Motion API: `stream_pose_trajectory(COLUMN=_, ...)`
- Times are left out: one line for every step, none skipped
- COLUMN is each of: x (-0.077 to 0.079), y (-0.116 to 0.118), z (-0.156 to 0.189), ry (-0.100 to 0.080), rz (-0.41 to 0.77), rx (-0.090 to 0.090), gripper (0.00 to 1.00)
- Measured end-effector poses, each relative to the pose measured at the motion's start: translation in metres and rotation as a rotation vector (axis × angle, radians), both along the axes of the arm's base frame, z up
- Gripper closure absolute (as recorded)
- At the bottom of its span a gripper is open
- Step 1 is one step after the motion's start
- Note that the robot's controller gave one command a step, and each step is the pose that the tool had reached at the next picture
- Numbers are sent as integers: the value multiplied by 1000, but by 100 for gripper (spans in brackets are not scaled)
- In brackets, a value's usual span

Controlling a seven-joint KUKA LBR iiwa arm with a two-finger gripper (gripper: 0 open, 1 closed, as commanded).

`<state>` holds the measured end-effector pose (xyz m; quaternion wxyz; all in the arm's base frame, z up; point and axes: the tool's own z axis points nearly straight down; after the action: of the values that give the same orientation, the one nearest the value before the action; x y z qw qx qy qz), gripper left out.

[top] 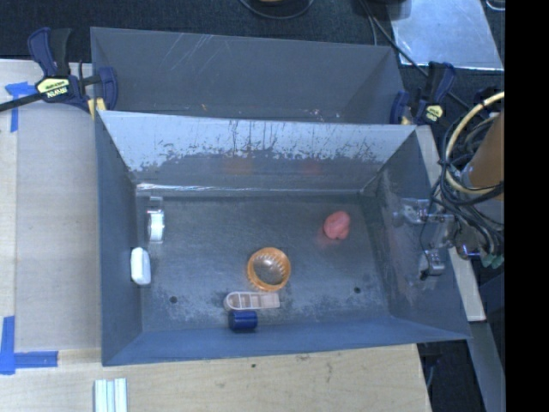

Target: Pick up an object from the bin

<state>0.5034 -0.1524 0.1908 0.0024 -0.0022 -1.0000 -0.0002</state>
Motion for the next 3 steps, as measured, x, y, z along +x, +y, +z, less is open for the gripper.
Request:
stream_pose_trajectory(x=1, y=1, z=4, ry=-6, rz=5, rx=-1, gripper=0)
stream_pose_trajectory(x=29, y=38, z=-121, ry=-3, rz=-117, rx=0, gripper=0)
stream_pose_trajectory(x=42, y=52, z=-118, ry=-13, rz=-319, rx=-3, gripper=100)
